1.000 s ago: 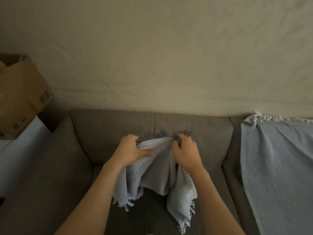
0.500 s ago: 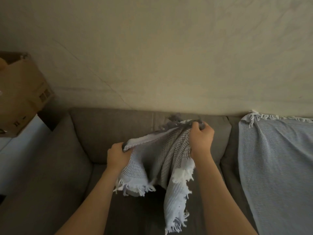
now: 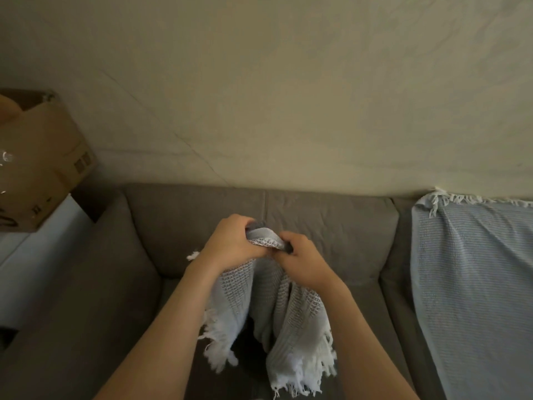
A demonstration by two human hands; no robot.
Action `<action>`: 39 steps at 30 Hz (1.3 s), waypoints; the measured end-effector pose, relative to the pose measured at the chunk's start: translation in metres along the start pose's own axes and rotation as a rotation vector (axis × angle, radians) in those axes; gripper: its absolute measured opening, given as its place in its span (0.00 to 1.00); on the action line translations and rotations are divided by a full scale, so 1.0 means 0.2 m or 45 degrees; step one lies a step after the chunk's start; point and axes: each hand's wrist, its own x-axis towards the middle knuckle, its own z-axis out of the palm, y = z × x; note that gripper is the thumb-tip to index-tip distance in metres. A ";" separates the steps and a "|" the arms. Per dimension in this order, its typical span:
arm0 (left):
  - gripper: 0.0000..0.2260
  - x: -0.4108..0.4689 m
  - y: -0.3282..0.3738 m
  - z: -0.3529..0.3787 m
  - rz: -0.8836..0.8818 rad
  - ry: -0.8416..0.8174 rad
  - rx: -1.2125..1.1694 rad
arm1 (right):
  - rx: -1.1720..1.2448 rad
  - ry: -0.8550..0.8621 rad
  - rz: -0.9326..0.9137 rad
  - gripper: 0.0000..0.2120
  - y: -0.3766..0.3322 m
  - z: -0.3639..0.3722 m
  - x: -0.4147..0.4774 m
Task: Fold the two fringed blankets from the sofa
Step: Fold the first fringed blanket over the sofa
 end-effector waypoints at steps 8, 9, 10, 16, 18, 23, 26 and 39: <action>0.27 -0.03 -0.14 -0.05 -0.233 0.105 -0.187 | 0.330 0.016 0.109 0.06 -0.08 -0.06 0.03; 0.25 -0.04 -0.16 -0.06 -0.271 0.096 -0.216 | 0.395 0.040 0.145 0.08 -0.07 -0.07 0.03; 0.22 -0.04 -0.18 -0.08 -0.308 0.075 -0.259 | 0.477 0.076 0.209 0.11 -0.07 -0.09 0.04; 0.10 -0.06 -0.18 -0.10 -0.263 0.134 -0.659 | 0.972 0.108 0.668 0.08 -0.05 -0.17 0.05; 0.12 -0.04 -0.14 -0.04 -0.299 0.159 -0.830 | 1.018 -0.013 0.698 0.07 -0.05 -0.16 0.05; 0.20 0.05 -0.11 0.04 -0.632 0.224 -1.220 | 0.881 -0.095 0.722 0.14 -0.09 -0.16 0.06; 0.26 0.06 -0.09 0.03 -0.735 0.006 -1.281 | 0.812 -0.028 0.677 0.14 -0.11 -0.15 0.08; 0.17 0.15 -0.19 0.02 -0.669 0.591 -1.334 | 0.330 0.254 0.579 0.40 0.03 -0.14 0.17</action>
